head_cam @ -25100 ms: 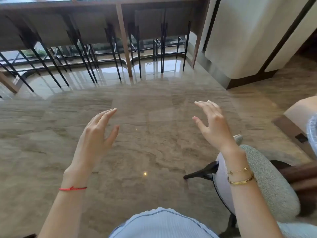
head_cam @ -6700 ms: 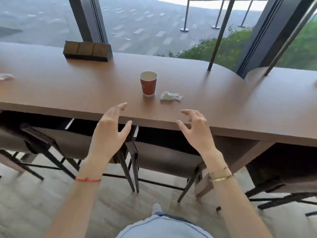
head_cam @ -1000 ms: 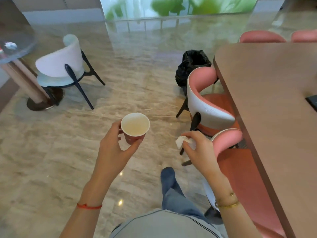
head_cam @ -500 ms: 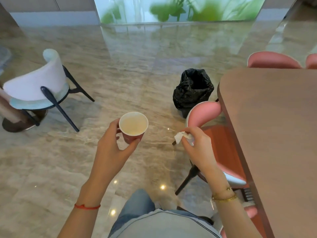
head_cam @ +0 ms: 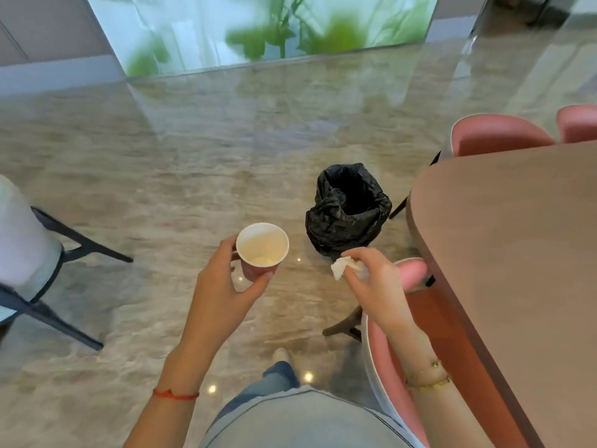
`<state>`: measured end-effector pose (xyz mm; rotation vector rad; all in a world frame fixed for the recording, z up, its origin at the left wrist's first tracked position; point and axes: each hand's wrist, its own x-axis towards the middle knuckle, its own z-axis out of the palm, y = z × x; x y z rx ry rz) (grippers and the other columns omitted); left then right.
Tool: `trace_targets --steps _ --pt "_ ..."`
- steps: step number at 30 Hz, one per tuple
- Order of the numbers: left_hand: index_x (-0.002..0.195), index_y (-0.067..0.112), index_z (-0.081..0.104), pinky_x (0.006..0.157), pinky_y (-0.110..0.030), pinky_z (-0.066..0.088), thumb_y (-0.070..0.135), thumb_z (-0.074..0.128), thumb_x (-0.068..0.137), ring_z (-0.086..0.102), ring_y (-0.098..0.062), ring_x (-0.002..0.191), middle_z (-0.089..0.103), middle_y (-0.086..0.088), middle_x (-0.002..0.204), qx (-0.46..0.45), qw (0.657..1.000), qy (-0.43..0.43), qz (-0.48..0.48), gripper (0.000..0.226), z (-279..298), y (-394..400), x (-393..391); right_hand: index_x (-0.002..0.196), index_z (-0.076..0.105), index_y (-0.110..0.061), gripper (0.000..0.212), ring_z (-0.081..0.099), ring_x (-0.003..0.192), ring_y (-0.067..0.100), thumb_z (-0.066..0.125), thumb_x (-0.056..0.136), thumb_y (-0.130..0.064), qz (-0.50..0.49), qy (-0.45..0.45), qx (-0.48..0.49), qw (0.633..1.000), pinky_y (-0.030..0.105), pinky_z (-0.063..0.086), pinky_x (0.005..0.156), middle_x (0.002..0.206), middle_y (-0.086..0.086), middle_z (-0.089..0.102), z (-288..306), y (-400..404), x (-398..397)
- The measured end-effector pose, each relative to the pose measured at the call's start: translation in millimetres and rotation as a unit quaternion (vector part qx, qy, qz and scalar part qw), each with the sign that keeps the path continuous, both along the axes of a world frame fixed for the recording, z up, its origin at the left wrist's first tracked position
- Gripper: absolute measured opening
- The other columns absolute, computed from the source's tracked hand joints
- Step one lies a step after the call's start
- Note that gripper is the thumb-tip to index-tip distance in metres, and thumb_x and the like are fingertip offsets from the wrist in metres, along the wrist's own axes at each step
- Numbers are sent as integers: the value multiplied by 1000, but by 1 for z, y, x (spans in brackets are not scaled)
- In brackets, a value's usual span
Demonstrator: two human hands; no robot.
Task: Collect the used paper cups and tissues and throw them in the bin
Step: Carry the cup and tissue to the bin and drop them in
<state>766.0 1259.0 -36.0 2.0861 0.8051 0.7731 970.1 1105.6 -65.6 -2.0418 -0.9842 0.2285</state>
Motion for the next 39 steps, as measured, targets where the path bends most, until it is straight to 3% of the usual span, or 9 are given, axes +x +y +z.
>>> trace_targets --steps 10,12,18,21,24,29,32,36,39 --pt "124 45 41 83 -5 42 37 77 74 51 12 106 53 33 116 8 995 4 -96 62 10 180 178 105 66 -19 22 58 94 11 61 85 -12 -82 -16 3 996 23 46 79 99 -5 63 4 148 144" --pt "126 40 43 85 -8 44 36 78 74 53 7 107 55 24 117 0 994 10 -112 63 2 205 214 106 65 -17 21 58 94 14 62 86 -11 -90 -16 -6 996 28 48 80 100 -2 64 -3 168 175" --pt "121 48 40 83 -7 42 45 76 71 51 14 106 51 36 114 -24 988 31 -150 62 -34 277 336 109 64 -16 21 57 96 14 60 88 -12 -114 -4 -48 992 26 46 82 103 -1 64 -35 229 277" --pt "127 39 42 83 -10 40 44 79 70 53 6 105 53 28 117 -32 985 55 -159 68 -54 311 406 110 64 -15 21 57 98 13 58 90 -13 -128 13 -69 989 23 43 82 105 -1 64 -47 262 336" --pt "128 29 46 80 -8 38 39 82 69 53 -1 107 56 16 119 -34 981 84 -169 70 -72 341 476 111 63 -14 21 58 101 15 56 92 -15 -138 39 -91 986 30 49 87 107 1 64 -57 292 395" --pt "124 28 48 74 -6 34 43 83 69 47 1 102 50 21 113 -35 975 119 -183 67 -98 379 573 112 61 -13 22 58 102 16 54 92 -16 -144 74 -131 978 25 46 84 109 2 63 -77 332 475" --pt "123 29 49 76 -14 36 41 83 69 48 -4 103 51 18 113 -52 967 144 -202 65 -116 396 619 113 60 -14 22 58 103 19 53 91 -17 -152 110 -168 968 25 43 82 111 3 62 -94 350 510" --pt "126 18 49 79 -17 35 33 84 70 50 -10 106 56 5 120 -74 948 191 -245 68 -139 410 662 122 58 -12 32 58 110 21 56 91 -20 -146 139 -213 956 31 47 92 121 6 62 -111 364 542" --pt "132 10 45 94 -28 42 24 84 71 52 -21 121 54 -5 131 -97 927 234 -276 73 -150 418 684 125 56 -13 35 59 111 20 59 92 -23 -159 157 -221 949 34 50 93 124 5 61 -115 371 556"
